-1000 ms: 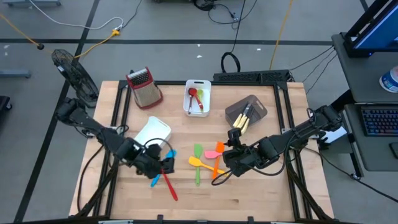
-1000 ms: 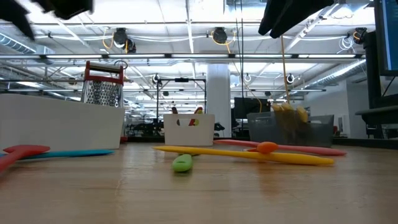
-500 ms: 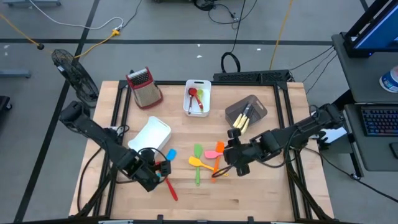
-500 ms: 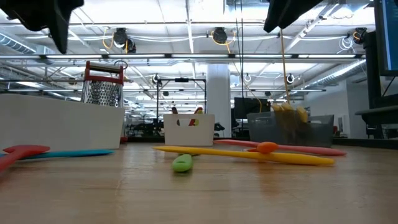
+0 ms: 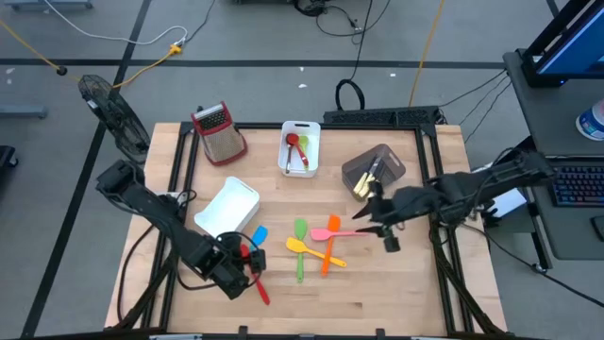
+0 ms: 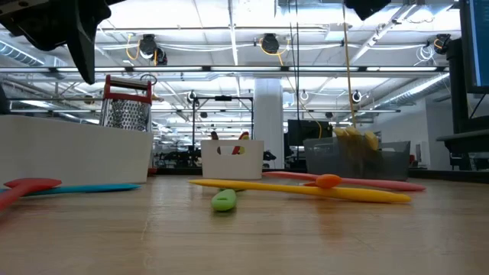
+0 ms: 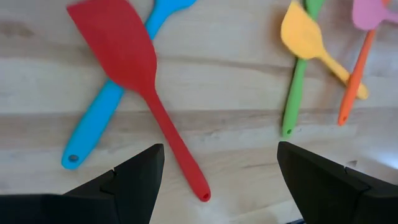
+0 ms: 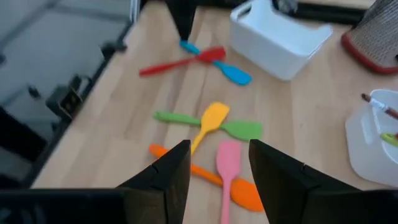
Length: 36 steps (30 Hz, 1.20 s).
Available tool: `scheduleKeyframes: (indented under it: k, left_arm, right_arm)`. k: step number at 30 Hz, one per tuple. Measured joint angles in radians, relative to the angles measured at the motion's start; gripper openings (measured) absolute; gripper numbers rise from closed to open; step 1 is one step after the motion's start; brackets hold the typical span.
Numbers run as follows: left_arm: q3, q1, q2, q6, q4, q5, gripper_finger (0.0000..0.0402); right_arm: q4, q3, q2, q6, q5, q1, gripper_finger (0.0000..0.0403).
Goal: Pick & Place Kitchen Items
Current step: Put the red spatula into the bottom white bin
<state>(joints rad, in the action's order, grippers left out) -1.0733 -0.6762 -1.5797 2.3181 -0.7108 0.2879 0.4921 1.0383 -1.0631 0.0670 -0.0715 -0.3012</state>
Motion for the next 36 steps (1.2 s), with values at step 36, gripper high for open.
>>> scheduleKeyframes:
  k: [36]
  left_arm:
    - [-0.004,0.049,-0.292,0.153,0.246,-0.337,0.0319]
  right_arm:
    - [-0.253,-0.339,0.391,0.014,-0.006,0.001,0.0155]
